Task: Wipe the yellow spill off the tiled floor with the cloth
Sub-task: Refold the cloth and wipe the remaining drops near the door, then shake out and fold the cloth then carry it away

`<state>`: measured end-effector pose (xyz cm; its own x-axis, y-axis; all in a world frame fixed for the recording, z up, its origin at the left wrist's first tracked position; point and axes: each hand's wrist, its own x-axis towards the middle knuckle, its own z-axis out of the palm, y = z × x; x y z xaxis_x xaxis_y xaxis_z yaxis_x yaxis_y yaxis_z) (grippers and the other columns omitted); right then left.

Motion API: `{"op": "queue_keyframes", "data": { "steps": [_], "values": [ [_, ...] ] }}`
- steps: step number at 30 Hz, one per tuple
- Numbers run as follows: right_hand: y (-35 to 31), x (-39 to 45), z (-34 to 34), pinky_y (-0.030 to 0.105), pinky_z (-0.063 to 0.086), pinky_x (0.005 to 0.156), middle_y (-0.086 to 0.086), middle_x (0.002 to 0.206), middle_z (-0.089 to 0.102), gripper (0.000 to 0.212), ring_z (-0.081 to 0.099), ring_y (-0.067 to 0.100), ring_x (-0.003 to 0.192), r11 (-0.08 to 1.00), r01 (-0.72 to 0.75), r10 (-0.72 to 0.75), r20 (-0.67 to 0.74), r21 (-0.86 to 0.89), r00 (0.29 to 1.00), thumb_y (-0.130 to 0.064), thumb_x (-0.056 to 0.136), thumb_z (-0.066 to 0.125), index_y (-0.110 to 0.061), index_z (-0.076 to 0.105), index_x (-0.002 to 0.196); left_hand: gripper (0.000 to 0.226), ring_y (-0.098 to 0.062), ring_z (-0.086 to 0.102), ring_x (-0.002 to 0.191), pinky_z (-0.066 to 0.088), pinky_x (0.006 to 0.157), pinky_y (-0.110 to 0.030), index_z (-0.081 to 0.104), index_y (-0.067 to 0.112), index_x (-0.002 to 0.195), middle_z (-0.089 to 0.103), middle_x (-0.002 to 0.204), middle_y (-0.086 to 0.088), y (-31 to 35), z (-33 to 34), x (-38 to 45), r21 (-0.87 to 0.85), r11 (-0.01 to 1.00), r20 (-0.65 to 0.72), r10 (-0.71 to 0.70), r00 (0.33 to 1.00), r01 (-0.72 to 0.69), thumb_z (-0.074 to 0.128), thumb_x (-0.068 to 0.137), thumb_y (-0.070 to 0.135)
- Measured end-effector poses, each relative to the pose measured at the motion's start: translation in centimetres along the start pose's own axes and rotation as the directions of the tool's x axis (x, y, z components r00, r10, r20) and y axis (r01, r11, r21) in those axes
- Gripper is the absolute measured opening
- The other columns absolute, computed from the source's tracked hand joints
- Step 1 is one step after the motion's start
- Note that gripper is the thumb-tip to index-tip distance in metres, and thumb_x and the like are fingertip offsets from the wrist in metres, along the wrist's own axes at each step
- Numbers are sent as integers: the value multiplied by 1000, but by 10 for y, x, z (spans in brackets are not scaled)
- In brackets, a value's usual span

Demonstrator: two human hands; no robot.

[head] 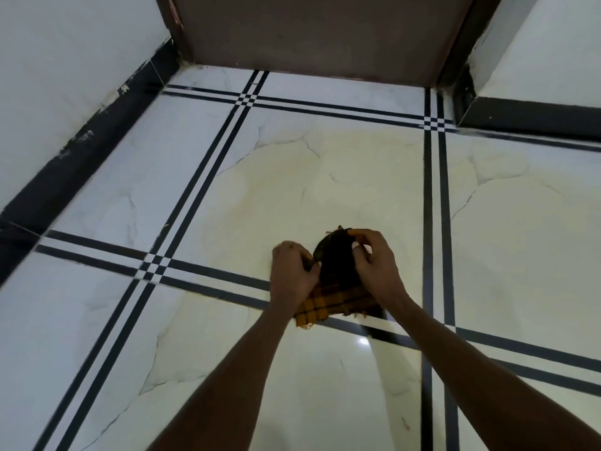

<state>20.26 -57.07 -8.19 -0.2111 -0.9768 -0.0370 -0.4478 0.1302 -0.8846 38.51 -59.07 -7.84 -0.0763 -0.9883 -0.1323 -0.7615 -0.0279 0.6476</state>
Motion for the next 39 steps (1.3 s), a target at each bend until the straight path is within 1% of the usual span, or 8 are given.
{"op": "queue_keyframes", "data": {
  "steps": [2, 6, 9, 15, 27, 31, 35, 39],
  "values": [
    [-10, 5, -10, 36, 50, 111, 1, 136, 63, 29, 59, 16, 123, 990, -137, 136, 21, 45, 990, -22, 107, 56, -17, 59, 135, 25, -20, 61, 95, 51, 75, -23, 57, 13, 103, 61, 94, -1, 21, -13, 5, -233, 965, 108, -99, 989, 122, 68, 97, 34],
    [-55, 9, -30, 42, 46, 116, 3, 144, 61, 42, 56, 23, 134, 917, -356, 332, 149, 181, 931, -35, 107, 56, -16, 56, 145, 25, -25, 67, 111, 61, 96, -44, 55, 19, 115, 66, 118, -10, 71, -59, 7, -485, 839, 263, -127, 957, 245, 67, 99, 35],
    [-100, 14, -50, 49, 38, 122, 6, 150, 56, 52, 50, 28, 142, 817, -477, 400, 277, 324, 874, -47, 108, 48, -14, 52, 148, 21, -25, 71, 106, 65, 82, -37, 55, 20, 115, 69, 119, -16, 112, -106, 4, -546, 806, 284, -77, 956, 227, 67, 100, 27],
    [-221, 5, -111, 51, 39, 122, 10, 147, 61, 58, 54, 33, 138, 624, -604, 409, 451, 496, 793, -57, 107, 39, -15, 57, 143, 28, -25, 70, 107, 66, 79, -46, 59, 22, 123, 70, 118, -9, 219, -250, -16, -489, 854, 320, -10, 947, 174, 69, 98, 31],
    [-577, -84, -286, 51, 48, 113, 17, 137, 69, 38, 65, 34, 129, 327, -643, 354, 541, 693, 763, -28, 106, 57, -7, 61, 138, 23, -14, 64, 101, 60, 62, -19, 61, 28, 115, 65, 112, 4, 457, -589, -82, -415, 894, 292, -45, 955, 169, 73, 95, 28],
    [-684, -131, -341, 52, 47, 114, 13, 141, 67, 42, 62, 33, 134, 330, -601, 335, 505, 728, 795, -23, 104, 60, -12, 58, 145, 35, -11, 61, 106, 56, 79, -19, 58, 23, 126, 62, 118, 5, 512, -670, -118, -290, 955, 213, 4, 977, 59, 72, 95, 32],
    [-763, -179, -379, 47, 54, 104, 11, 131, 74, 35, 67, 32, 127, 337, -570, 334, 471, 750, 817, -22, 102, 62, -17, 63, 137, 49, -8, 52, 123, 45, 105, -27, 54, 20, 138, 59, 137, 5, 542, -716, -175, -223, 972, -6, 70, 997, -70, 74, 94, 31],
    [-795, -216, -383, 44, 60, 93, 16, 127, 75, 33, 73, 33, 117, 293, -569, 352, 466, 769, 812, -13, 100, 66, -9, 61, 132, 25, -7, 64, 107, 53, 89, -17, 64, 24, 117, 66, 116, 12, 550, -711, -248, -237, 961, -34, 138, 990, -142, 72, 95, 33]
  ]
}}
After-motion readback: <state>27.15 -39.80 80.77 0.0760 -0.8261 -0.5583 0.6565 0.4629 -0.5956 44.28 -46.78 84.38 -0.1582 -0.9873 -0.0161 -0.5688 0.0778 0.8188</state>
